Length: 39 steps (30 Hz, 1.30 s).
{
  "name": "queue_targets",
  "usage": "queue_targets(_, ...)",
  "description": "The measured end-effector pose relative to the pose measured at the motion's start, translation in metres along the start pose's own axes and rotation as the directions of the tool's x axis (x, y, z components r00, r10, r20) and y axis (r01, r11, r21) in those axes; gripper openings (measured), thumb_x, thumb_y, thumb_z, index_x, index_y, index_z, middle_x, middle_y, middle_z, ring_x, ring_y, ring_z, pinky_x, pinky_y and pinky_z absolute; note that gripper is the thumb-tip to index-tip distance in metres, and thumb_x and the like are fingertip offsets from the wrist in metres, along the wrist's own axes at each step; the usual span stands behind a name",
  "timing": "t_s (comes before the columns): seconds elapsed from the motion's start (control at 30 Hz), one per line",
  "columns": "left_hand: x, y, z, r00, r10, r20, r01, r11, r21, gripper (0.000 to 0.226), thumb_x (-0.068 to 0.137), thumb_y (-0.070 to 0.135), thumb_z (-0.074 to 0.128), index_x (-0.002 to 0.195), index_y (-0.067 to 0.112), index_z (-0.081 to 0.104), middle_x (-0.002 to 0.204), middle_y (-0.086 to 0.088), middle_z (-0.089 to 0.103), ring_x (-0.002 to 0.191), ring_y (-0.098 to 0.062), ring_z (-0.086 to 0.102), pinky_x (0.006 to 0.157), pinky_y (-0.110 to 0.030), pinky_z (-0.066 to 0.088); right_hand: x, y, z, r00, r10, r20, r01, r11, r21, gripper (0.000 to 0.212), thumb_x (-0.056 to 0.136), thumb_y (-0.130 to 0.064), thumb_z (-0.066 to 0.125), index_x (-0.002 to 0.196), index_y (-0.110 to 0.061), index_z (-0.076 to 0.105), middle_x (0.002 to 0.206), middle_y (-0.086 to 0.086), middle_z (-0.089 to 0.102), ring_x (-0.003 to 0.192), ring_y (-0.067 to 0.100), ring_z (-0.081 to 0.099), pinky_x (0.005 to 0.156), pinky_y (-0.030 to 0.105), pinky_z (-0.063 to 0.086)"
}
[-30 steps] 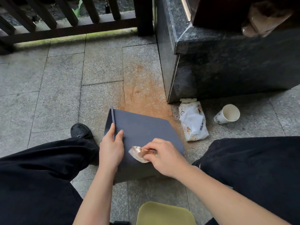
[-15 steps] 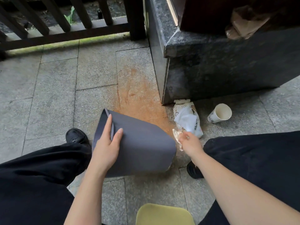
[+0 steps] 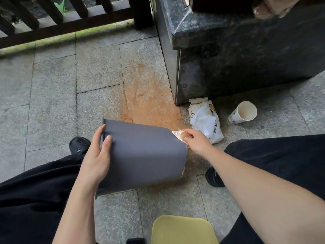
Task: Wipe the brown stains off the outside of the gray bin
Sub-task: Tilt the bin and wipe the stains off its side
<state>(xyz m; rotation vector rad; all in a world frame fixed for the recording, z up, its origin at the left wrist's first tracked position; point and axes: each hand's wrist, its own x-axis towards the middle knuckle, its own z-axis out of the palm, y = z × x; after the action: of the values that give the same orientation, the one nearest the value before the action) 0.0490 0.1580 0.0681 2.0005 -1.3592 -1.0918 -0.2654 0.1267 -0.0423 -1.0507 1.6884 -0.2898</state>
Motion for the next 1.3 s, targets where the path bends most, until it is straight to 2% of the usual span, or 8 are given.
queue_targets(0.13,0.005,-0.002,-0.002,0.999,-0.01,-0.036,0.012,0.999,0.043,0.04,0.103,0.049,0.04,0.143,0.046,0.039,0.136,0.02,0.051,0.107,0.034,0.039,0.097,-0.015,0.029,-0.008,0.006,0.011,0.991,-0.043,-0.128,0.051,0.997,0.06,0.041,0.091,-0.005,0.056,0.125,-0.024,0.068,0.103,-0.007,0.069,0.094,0.01,0.06,0.08,0.018,0.045)
queue_targets(0.23,0.009,-0.003,-0.003,0.998,-0.016,-0.065,0.021,0.997,0.072,0.042,0.103,0.05,0.04,0.145,0.044,0.038,0.137,0.018,0.05,0.115,0.018,0.041,0.1,-0.018,0.028,-0.017,0.011,0.018,0.977,-0.08,-0.2,0.093,0.994,0.056,0.041,0.09,-0.004,0.055,0.121,-0.027,0.07,0.102,0.001,0.067,0.094,0.014,0.06,0.088,0.026,0.048)
queue_targets(0.37,0.009,-0.004,-0.004,0.995,-0.032,-0.091,0.038,0.997,0.069,0.044,0.103,0.05,0.04,0.146,0.041,0.039,0.145,0.015,0.047,0.122,0.01,0.038,0.102,-0.019,0.025,-0.027,0.015,0.026,0.947,-0.101,-0.304,0.117,0.993,0.035,0.04,0.091,-0.005,0.056,0.12,-0.028,0.07,0.098,0.001,0.061,0.082,0.003,0.052,0.07,0.0,0.035)
queue_targets(0.6,0.01,-0.003,-0.002,0.993,-0.046,-0.113,0.052,0.997,0.048,0.046,0.105,0.045,0.04,0.149,0.033,0.04,0.151,0.011,0.044,0.126,0.007,0.036,0.105,-0.018,0.022,-0.049,0.019,0.048,0.895,-0.068,-0.441,0.122,0.988,0.097,0.042,0.093,-0.005,0.057,0.123,-0.033,0.067,0.1,-0.005,0.058,0.097,0.019,0.057,0.081,0.037,0.05)
queue_targets(0.83,0.013,-0.008,-0.002,0.981,-0.098,-0.167,0.098,0.995,-0.007,0.046,0.104,0.048,0.04,0.149,0.038,0.04,0.15,0.014,0.043,0.124,0.008,0.035,0.103,-0.017,0.022,-0.064,0.019,0.066,0.86,-0.04,-0.509,0.083,0.995,0.062,0.041,0.094,-0.008,0.057,0.127,-0.031,0.064,0.099,-0.006,0.054,0.089,0.022,0.056,0.07,0.032,0.04)
queue_targets(0.97,0.017,-0.015,-0.001,0.959,-0.168,-0.228,0.153,0.985,-0.082,0.048,0.103,0.046,0.043,0.149,0.031,0.043,0.151,0.01,0.045,0.127,0.002,0.037,0.103,-0.018,0.023,-0.075,0.029,0.078,0.869,-0.077,-0.488,0.061,0.997,-0.05,0.041,0.092,-0.006,0.058,0.127,-0.027,0.064,0.097,0.0,0.055,0.076,0.016,0.044,0.066,0.028,0.031)
queue_targets(1.13,0.024,-0.024,-0.003,0.942,-0.223,-0.249,0.197,0.972,-0.125,0.057,0.1,0.053,0.044,0.152,0.03,0.039,0.155,0.011,0.041,0.139,-0.007,0.036,0.106,-0.022,0.023,-0.085,0.039,0.069,0.927,-0.122,-0.355,0.033,0.969,-0.246,0.036,0.094,-0.008,0.054,0.125,-0.025,0.061,0.097,0.0,0.052,0.077,0.022,0.052,0.067,0.032,0.041)
queue_targets(1.3,0.031,-0.022,-0.005,0.911,-0.286,-0.297,0.227,0.949,-0.217,0.064,0.095,0.058,0.048,0.148,0.021,0.046,0.149,0.003,0.049,0.135,-0.014,0.044,0.112,-0.031,0.03,-0.098,0.051,0.065,0.976,0.027,-0.216,-0.123,0.888,-0.444,0.028,0.092,-0.008,0.049,0.106,-0.026,0.065,0.095,0.001,0.048,0.091,0.028,0.06,0.069,0.034,0.046)
